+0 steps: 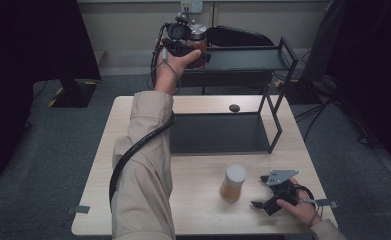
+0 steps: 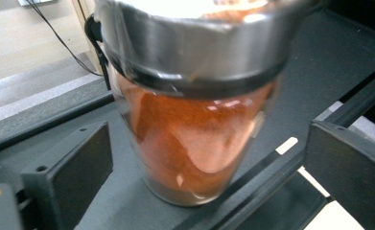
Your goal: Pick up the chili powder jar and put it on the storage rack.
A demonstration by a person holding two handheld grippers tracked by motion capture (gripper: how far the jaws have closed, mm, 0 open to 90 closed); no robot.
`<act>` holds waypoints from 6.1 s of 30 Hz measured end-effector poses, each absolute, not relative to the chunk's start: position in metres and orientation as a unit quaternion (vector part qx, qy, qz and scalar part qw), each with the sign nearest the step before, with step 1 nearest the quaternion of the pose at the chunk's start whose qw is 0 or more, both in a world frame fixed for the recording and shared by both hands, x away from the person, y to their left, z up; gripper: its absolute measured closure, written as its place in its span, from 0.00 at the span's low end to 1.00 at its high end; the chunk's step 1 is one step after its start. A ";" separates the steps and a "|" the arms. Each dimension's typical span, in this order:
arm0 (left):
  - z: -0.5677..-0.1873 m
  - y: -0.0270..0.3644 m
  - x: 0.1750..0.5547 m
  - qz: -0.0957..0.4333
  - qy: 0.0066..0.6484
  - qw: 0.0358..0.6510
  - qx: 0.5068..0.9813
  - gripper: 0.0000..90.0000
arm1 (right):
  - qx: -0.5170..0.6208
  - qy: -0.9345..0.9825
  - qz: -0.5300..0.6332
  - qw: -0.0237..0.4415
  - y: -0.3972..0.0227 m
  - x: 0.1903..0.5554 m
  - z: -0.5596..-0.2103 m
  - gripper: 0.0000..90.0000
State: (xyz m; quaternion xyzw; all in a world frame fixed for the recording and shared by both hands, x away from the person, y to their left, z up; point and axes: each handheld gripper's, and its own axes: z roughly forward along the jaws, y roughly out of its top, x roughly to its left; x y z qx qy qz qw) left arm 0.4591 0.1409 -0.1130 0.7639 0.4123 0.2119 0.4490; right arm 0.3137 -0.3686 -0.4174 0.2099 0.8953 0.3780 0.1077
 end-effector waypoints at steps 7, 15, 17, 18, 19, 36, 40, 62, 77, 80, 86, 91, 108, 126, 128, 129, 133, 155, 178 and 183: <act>-0.119 0.142 0.448 0.211 0.404 0.457 0.764 0.00 | 0.210 0.895 0.378 0.108 -0.369 0.314 -0.417 0.00; -0.128 0.149 0.436 0.199 0.389 0.473 0.765 0.01 | 0.210 0.895 0.378 0.108 -0.369 0.314 -0.417 0.00; -0.130 0.151 0.434 0.195 0.382 0.477 0.767 0.01 | 0.210 0.895 0.378 0.108 -0.369 0.314 -0.417 0.00; -0.132 0.152 0.432 0.196 0.378 0.480 0.767 0.01 | 0.210 0.895 0.378 0.108 -0.369 0.314 -0.417 0.00; -0.134 0.153 0.431 0.194 0.377 0.483 0.766 0.01 | 0.210 0.895 0.378 0.108 -0.369 0.314 -0.417 0.00; -0.178 0.162 0.418 0.168 0.330 0.509 0.776 0.02 | 0.209 0.895 0.378 0.108 -0.369 0.314 -0.418 0.00; -0.189 0.165 0.418 0.160 0.334 0.507 0.778 0.02 | 0.209 0.895 0.378 0.108 -0.369 0.314 -0.418 0.00; -0.256 0.166 0.421 0.131 0.348 0.504 0.780 0.02 | 0.210 0.895 0.379 0.108 -0.369 0.314 -0.418 0.00; -0.293 0.169 0.421 0.114 0.364 0.497 0.780 0.02 | 0.210 0.895 0.379 0.108 -0.369 0.314 -0.418 0.00; -0.299 0.169 0.420 0.113 0.364 0.493 0.782 0.02 | 0.210 0.895 0.379 0.108 -0.369 0.314 -0.418 0.00; -0.310 0.168 0.416 0.114 0.365 0.485 0.786 0.02 | 0.210 0.895 0.378 0.108 -0.369 0.314 -0.418 0.00; -0.323 0.168 0.412 0.109 0.371 0.482 0.786 0.02 | 0.210 0.895 0.378 0.108 -0.369 0.314 -0.418 0.00; -0.354 0.166 0.400 0.106 0.375 0.466 0.794 0.02 | 0.210 0.895 0.378 0.108 -0.369 0.314 -0.418 0.00; -0.379 0.172 0.378 0.117 0.387 0.449 0.796 0.02 | 0.209 0.895 0.378 0.108 -0.369 0.314 -0.417 0.00; -0.381 0.171 0.376 0.119 0.385 0.444 0.800 0.02 | 0.209 0.895 0.378 0.108 -0.369 0.314 -0.417 0.00; -0.382 0.171 0.375 0.119 0.384 0.443 0.801 0.02 | 0.209 0.895 0.378 0.108 -0.369 0.314 -0.418 0.00; -0.387 0.173 0.371 0.118 0.386 0.443 0.800 0.02 | 0.209 0.895 0.378 0.108 -0.369 0.314 -0.418 0.00; -0.405 0.199 0.342 0.127 0.411 0.431 0.793 0.02 | 0.209 0.895 0.378 0.108 -0.369 0.314 -0.417 0.00; -0.416 0.226 0.321 0.145 0.441 0.399 0.791 0.02 | 0.209 0.895 0.378 0.108 -0.369 0.314 -0.417 0.00; -0.418 0.230 0.317 0.147 0.442 0.394 0.793 0.02 | 0.209 0.895 0.378 0.108 -0.369 0.314 -0.418 0.00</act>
